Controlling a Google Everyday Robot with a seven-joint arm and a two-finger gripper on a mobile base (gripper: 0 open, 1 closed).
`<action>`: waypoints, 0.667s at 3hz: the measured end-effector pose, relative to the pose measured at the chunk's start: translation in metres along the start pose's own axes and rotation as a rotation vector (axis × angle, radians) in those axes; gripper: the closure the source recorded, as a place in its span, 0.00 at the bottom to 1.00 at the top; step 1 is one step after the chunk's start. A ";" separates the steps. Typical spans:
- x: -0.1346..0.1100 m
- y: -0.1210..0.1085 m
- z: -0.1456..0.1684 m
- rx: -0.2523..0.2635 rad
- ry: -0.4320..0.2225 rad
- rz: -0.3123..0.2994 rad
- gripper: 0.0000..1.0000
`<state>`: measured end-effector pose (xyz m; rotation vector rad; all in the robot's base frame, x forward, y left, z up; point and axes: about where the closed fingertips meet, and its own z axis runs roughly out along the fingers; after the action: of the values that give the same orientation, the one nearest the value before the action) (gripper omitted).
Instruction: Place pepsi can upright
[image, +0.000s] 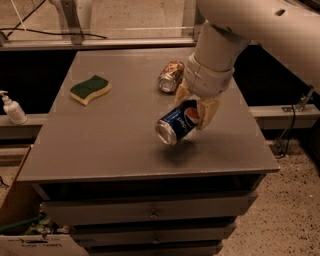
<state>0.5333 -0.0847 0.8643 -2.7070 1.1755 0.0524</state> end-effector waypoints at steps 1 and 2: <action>-0.002 0.003 0.000 0.019 -0.001 -0.032 1.00; -0.013 0.000 -0.008 0.033 0.047 -0.148 1.00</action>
Offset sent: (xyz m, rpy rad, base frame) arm -0.0173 0.0160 0.0259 -0.0701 -0.1680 0.2837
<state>0.5238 -0.0770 0.8741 -2.7708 0.9746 -0.0511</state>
